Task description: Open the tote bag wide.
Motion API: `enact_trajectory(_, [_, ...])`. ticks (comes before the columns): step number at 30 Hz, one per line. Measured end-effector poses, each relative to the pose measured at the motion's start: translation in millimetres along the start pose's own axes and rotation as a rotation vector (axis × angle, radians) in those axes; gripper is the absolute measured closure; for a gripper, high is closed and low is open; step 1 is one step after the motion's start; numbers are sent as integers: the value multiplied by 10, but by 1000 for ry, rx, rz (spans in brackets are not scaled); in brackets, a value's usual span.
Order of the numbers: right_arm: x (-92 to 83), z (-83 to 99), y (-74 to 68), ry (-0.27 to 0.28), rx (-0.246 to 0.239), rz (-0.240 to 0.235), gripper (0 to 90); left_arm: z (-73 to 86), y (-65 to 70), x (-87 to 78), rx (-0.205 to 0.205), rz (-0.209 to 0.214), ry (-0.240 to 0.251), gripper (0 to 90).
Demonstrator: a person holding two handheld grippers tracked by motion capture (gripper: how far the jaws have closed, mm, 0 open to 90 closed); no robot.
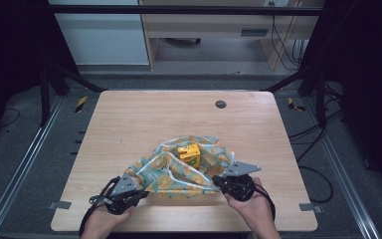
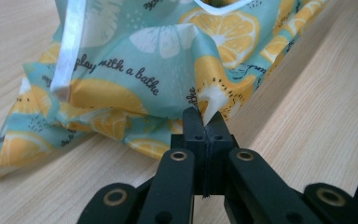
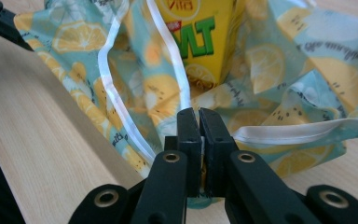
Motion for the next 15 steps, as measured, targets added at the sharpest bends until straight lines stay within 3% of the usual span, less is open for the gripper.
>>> enact_trajectory(5, [32,40,3,-6,7,0,854,22,-37,2,-23,-10,1,860])
enact_trajectory(9, [20,15,11,0,2,8,769,5,-41,-54,-30,-36,33,742])
enact_trajectory(12, [-39,-54,-11,15,-20,15,648,-27,-34,-162,-24,-55,62,667])
enact_trajectory(15, [-110,-128,-35,34,-33,22,571,-30,-27,-231,-28,-56,81,626])
Point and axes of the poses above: each handheld gripper's, and its own axes: x roughly forward along the jaws, z roughly out of its underside, y roughly to its right, the point moved 2 cm from there along x, roughly forward along the jaws, and after that the axes turned 2 degrees about -z, right-handed, at the moved point
